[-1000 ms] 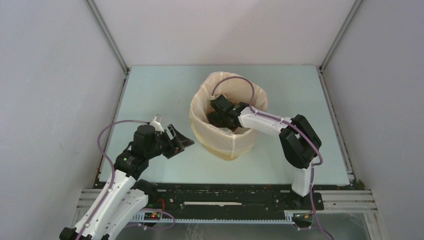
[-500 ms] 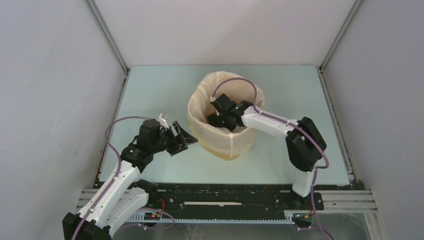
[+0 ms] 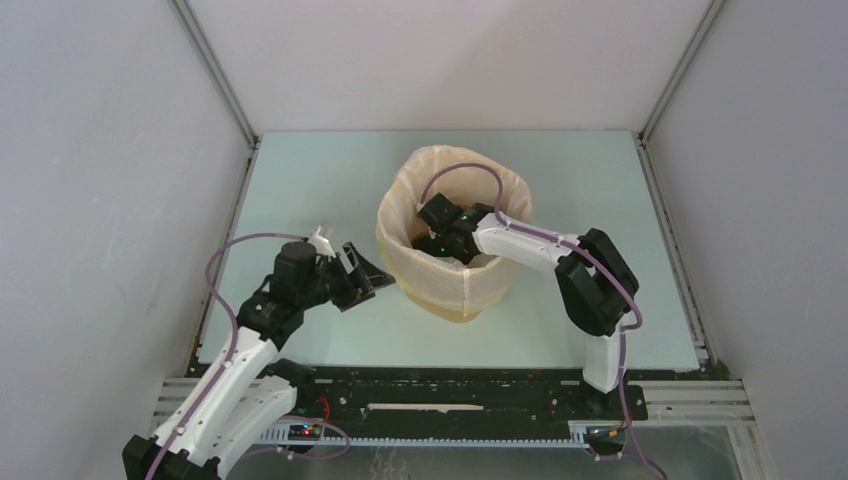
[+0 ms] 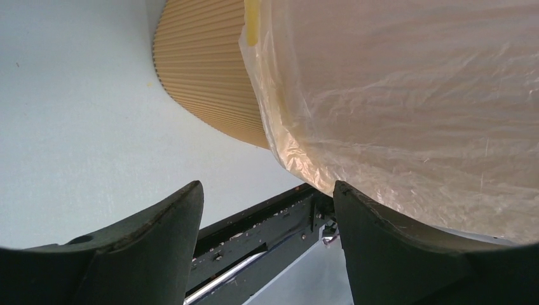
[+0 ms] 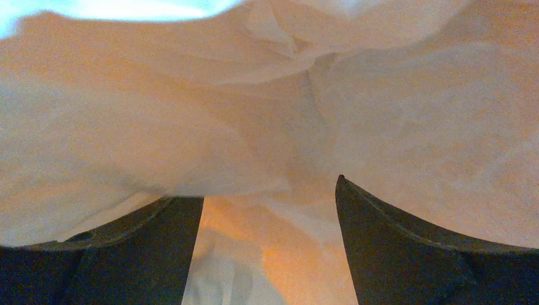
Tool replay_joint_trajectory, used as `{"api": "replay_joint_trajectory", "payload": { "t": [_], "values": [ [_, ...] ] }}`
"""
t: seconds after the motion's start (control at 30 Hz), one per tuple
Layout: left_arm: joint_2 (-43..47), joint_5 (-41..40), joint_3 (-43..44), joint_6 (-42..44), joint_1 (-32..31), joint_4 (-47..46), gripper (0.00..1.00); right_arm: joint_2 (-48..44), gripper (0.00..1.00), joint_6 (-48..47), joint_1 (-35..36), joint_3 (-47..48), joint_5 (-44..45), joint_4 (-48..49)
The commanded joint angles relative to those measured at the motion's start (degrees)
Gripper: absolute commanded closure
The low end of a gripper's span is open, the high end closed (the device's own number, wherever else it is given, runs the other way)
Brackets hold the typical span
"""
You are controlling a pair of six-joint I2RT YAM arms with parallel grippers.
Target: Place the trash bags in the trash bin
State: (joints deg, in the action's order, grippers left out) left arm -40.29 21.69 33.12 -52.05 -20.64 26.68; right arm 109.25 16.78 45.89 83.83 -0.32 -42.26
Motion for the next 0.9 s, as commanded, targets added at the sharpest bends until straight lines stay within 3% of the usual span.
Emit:
{"api": "replay_joint_trajectory", "payload": {
  "t": [0.0,0.33,0.57,0.73,0.87],
  "values": [
    [0.21,1.61,1.41,0.02,0.34,-2.18,0.2,-9.78,0.15,0.49,0.0,8.93,1.98,-3.83],
    [-7.46,3.71,-0.84,-6.79,-1.73,-15.81,0.2,-23.62,0.14,1.73,0.34,18.5,6.88,-14.62],
    [-19.93,4.17,2.05,-11.5,-3.96,-28.77,0.22,-39.04,0.13,2.83,-0.07,20.04,13.43,-20.52],
    [-34.23,3.16,14.47,-10.9,-3.99,-32.26,0.22,-49.28,0.11,7.2,-0.93,17.88,17.71,-23.54],
    [-50.95,3.89,30.97,-12.65,-5.49,-34.86,0.25,-55.8,0.11,12.36,-1.32,14.61,20.04,-27.26]
  ]
}}
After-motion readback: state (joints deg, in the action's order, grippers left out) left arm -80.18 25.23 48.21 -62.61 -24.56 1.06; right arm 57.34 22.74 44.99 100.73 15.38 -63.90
